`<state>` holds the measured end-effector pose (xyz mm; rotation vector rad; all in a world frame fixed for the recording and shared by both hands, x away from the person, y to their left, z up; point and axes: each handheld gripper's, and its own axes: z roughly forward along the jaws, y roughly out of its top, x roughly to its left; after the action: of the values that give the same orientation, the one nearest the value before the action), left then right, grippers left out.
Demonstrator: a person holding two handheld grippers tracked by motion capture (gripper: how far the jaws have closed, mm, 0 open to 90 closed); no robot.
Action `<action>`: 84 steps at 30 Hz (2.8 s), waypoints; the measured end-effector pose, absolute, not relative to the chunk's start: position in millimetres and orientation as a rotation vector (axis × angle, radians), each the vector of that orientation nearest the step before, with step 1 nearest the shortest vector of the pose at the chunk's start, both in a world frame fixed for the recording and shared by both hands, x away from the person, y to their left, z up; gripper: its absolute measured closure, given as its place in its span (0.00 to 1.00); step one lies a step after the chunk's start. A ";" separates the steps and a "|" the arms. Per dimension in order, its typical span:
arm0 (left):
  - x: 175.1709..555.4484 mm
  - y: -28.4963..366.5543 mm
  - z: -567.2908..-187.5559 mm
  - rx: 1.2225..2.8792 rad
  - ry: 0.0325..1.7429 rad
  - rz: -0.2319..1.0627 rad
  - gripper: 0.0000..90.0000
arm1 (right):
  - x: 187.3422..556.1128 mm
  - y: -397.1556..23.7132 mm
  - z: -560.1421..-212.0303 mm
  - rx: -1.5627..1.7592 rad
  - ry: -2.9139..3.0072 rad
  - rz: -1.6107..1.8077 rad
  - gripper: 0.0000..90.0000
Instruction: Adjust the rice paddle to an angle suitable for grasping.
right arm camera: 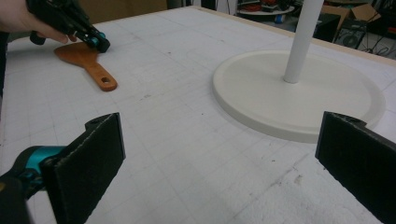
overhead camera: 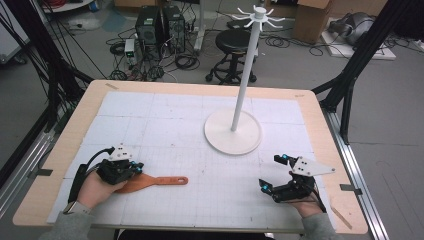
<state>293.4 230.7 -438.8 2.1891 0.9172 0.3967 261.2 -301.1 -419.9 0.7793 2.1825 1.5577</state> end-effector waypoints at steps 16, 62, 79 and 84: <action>256.9 221.1 -436.5 2.231 0.916 0.473 1.00 | 261.5 -300.3 -420.1 0.772 2.195 1.555 0.00; 252.0 165.0 -428.7 2.195 0.615 0.289 0.99 | 262.4 -300.1 -421.0 0.763 2.209 1.546 0.00; 265.2 188.4 -407.0 2.153 0.520 0.148 0.43 | 262.5 -298.8 -421.7 0.769 2.220 1.542 0.00; 263.3 178.6 -399.5 2.201 0.487 0.112 0.30 | 263.4 -298.7 -422.1 0.766 2.225 1.539 0.00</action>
<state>263.3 178.6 -399.5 2.2011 0.4865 0.1125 263.4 -298.7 -422.1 0.7661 2.2250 1.5394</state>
